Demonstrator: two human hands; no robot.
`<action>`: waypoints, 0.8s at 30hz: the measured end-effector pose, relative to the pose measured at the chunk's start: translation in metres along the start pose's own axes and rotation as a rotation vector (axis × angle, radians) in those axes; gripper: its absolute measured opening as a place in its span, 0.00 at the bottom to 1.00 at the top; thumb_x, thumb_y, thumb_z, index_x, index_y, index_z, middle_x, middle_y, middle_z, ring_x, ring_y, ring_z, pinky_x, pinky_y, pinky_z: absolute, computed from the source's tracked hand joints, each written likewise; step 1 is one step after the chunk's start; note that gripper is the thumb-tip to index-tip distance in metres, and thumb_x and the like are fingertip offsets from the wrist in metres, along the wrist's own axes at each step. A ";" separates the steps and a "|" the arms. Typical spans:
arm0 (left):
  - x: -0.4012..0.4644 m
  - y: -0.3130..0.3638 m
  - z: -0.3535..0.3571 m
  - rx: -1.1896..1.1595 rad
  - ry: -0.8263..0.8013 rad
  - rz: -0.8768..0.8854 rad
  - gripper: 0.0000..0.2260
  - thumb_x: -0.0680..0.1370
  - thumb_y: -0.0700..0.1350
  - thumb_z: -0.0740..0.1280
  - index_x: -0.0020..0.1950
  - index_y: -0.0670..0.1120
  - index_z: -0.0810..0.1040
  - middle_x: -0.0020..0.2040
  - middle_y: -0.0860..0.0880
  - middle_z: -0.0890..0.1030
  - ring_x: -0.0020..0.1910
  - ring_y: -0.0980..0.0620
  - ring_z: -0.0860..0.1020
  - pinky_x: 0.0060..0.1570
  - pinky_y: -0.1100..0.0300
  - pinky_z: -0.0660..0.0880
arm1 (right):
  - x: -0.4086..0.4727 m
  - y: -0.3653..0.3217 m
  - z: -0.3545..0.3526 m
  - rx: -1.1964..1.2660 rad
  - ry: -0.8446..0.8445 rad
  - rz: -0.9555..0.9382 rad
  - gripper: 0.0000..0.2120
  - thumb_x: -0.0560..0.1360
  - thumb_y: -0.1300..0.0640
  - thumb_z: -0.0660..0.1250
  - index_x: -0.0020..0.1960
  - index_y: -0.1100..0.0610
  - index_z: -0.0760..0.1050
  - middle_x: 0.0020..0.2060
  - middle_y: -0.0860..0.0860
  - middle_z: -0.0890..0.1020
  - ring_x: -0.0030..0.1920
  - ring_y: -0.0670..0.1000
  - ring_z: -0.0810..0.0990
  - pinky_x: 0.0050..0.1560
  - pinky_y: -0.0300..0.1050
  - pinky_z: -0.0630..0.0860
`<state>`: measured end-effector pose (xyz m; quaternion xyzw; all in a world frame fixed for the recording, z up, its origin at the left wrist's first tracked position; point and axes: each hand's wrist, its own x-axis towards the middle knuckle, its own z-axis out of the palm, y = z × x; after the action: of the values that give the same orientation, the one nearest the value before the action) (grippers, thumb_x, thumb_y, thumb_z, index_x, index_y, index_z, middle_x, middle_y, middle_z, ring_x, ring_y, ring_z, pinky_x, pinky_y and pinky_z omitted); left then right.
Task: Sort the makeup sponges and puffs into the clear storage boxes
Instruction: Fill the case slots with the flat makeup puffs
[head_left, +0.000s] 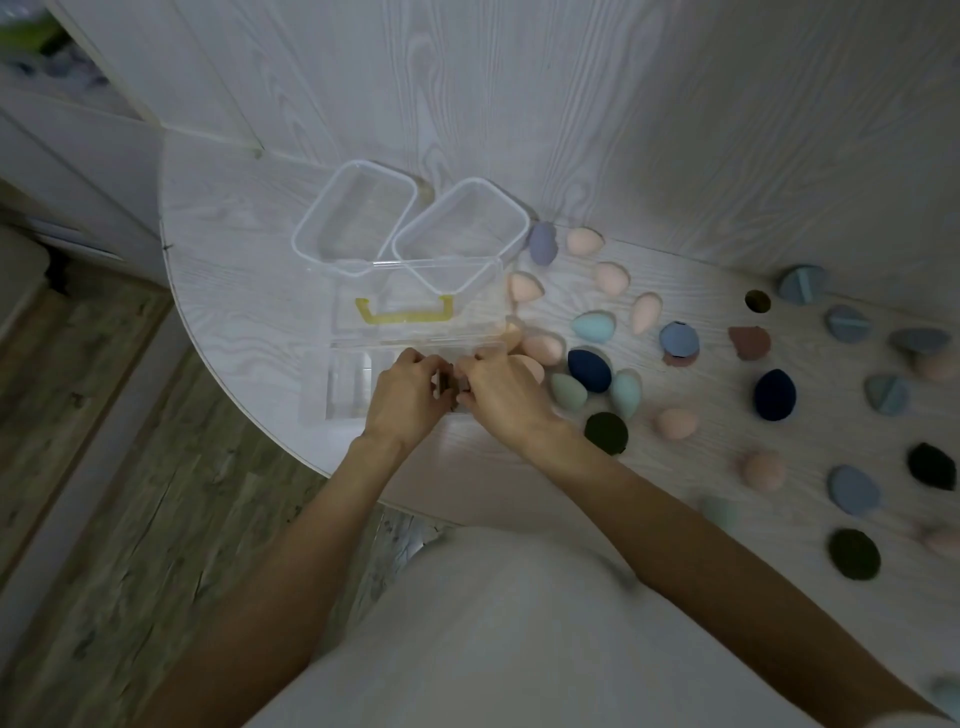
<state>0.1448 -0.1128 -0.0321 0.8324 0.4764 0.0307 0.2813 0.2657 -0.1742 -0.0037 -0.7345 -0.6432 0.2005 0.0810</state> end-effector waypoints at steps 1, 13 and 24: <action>0.000 0.000 0.000 0.001 -0.002 0.002 0.11 0.72 0.46 0.70 0.53 0.46 0.80 0.51 0.43 0.77 0.42 0.46 0.80 0.44 0.59 0.71 | 0.001 0.001 0.004 0.035 -0.012 0.012 0.10 0.75 0.61 0.64 0.56 0.60 0.75 0.51 0.58 0.76 0.50 0.57 0.74 0.42 0.46 0.73; 0.000 -0.006 0.001 -0.062 -0.003 0.014 0.13 0.73 0.46 0.70 0.57 0.47 0.79 0.54 0.43 0.77 0.43 0.46 0.80 0.48 0.56 0.75 | -0.005 0.005 0.014 0.119 0.062 0.059 0.09 0.75 0.59 0.65 0.54 0.59 0.79 0.53 0.55 0.75 0.51 0.53 0.75 0.42 0.39 0.67; 0.003 -0.008 -0.001 -0.024 -0.038 0.047 0.12 0.74 0.48 0.68 0.56 0.46 0.77 0.54 0.43 0.76 0.46 0.45 0.79 0.47 0.53 0.76 | -0.004 0.002 0.011 -0.073 0.138 0.000 0.11 0.77 0.56 0.62 0.54 0.59 0.79 0.53 0.55 0.74 0.53 0.55 0.73 0.42 0.45 0.66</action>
<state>0.1400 -0.1068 -0.0363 0.8405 0.4509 0.0272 0.2993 0.2628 -0.1796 -0.0138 -0.7490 -0.6431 0.1259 0.0982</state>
